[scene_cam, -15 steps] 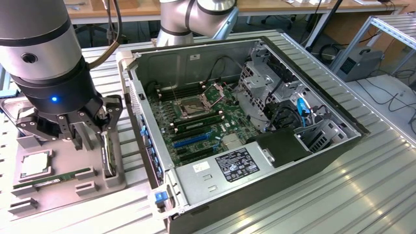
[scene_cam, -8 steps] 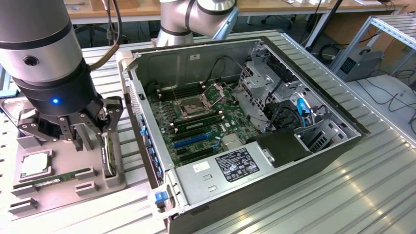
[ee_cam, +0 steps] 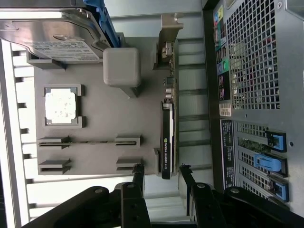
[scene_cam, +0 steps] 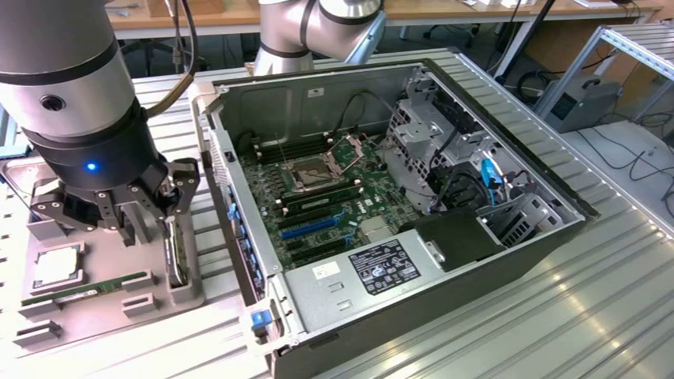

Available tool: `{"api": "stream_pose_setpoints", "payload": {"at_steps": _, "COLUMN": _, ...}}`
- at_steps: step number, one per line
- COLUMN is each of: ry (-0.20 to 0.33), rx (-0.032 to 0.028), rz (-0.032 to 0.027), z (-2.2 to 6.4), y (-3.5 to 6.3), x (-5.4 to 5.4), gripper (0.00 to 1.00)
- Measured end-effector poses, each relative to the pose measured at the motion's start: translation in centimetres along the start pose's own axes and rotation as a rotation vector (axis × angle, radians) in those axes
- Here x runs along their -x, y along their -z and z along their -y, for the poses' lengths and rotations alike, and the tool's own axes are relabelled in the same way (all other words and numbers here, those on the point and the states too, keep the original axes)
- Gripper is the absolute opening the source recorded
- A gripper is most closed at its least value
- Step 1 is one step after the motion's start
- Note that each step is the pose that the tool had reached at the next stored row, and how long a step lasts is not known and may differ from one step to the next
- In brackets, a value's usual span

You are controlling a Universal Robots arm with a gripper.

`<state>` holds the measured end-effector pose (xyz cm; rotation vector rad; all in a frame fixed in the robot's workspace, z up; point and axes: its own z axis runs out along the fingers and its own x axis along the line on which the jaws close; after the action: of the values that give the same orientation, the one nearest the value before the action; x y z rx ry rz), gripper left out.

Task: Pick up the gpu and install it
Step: 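Pick up the gpu and move the gpu toward the slot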

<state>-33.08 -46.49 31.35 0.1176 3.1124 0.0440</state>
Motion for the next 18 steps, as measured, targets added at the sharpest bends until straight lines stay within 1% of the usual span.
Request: {"api": "stream_pose_setpoints", "payload": {"at_steps": 18, "ry": 0.000, "rx": 0.0000, "rz": 0.0000, "z": 0.02, "y": -0.56, "x": -0.02, "gripper": 0.42}}
